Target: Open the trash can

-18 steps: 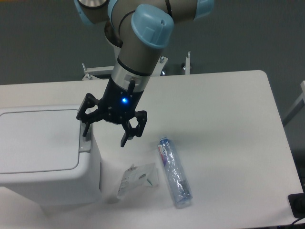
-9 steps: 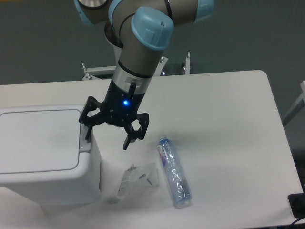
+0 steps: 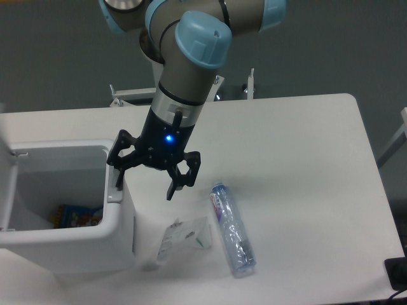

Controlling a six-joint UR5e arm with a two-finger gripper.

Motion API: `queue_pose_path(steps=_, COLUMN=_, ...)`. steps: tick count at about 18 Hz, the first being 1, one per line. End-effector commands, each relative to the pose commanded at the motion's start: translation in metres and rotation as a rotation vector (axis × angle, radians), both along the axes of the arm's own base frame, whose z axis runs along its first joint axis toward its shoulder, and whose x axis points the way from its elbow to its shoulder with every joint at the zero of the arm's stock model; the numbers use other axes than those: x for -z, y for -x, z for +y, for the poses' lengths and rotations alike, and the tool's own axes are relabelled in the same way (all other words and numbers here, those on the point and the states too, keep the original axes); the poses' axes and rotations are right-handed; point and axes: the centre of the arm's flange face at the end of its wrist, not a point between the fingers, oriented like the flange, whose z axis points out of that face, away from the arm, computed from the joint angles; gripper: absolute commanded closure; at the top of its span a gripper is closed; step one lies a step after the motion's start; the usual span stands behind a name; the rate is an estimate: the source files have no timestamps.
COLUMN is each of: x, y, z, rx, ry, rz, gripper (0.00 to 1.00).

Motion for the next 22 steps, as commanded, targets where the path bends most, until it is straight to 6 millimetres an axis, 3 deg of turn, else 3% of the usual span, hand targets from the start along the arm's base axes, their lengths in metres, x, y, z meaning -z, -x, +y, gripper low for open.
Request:
queue_pose_path(steps=3, x=-0.019, y=0.003, z=0.002, rx=-0.006, ry=-0.031, rz=0.031, gripper=0.00)
queue_pose_path(steps=6, x=-0.059, y=0.016, z=0.001, rx=-0.026, ry=-0.065, rz=0.119, gripper=0.00)
queue_pose_path(steps=9, x=-0.081, y=0.060, z=-0.026, rx=-0.140, ry=-0.012, rz=0.240, gripper=0.00)
queue_pose_path(steps=13, x=-0.086, y=0.102, z=-0.063, rx=-0.233, ry=0.045, rz=0.294, gripper=0.00)
queue_pose_path(steps=16, x=-0.075, y=0.103, z=-0.092, rx=-0.002, ry=0.251, rz=0.413, gripper=0.00)
queue_pose_path(steps=18, x=-0.076, y=0.103, z=-0.104, rx=0.069, ry=0.282, rz=0.439, gripper=0.00)
queue_pose_path(steps=22, x=-0.076, y=0.104, z=-0.106, rx=0.096, ry=0.290, rz=0.464, gripper=0.00)
